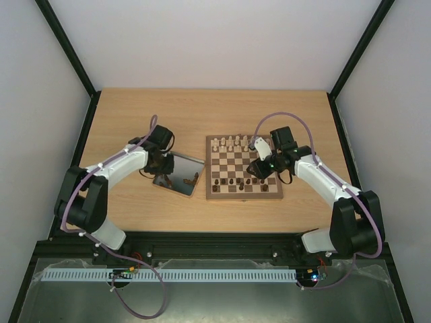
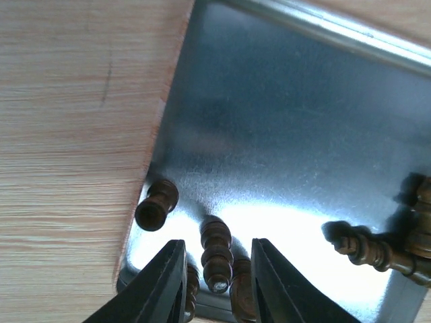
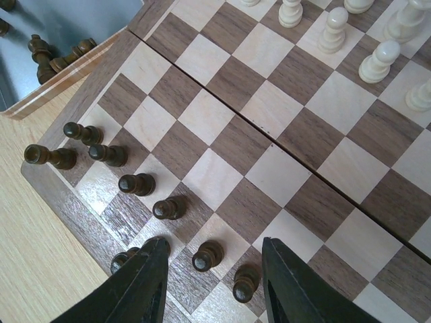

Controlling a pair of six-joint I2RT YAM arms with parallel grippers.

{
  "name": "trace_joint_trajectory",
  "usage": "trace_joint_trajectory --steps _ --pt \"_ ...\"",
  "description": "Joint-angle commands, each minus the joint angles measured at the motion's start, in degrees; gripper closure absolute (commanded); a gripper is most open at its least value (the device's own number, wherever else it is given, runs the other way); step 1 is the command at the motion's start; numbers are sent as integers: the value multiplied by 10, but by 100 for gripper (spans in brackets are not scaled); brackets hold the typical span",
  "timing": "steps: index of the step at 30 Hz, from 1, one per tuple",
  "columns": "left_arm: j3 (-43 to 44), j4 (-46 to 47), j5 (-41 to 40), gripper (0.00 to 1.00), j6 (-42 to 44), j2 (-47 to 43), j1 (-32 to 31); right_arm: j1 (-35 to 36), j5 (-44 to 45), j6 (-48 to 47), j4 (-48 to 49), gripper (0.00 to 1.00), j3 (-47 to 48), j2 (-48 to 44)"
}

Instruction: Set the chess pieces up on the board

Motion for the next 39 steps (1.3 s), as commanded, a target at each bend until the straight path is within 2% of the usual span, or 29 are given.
trace_joint_trajectory --steps 1,9,26,39 --pt "8 -26 -6 74 -6 22 -9 -2 -14 -7 1 59 -10 -15" --pt "-6 -30 -14 76 -14 32 -19 -2 -16 -9 0 59 -11 -19" --pt "-19 -13 -17 87 -11 52 -20 -2 -17 -9 -4 58 -12 -20" --pt "17 -16 -23 92 -5 44 -25 -2 -16 -7 -3 59 -12 -21"
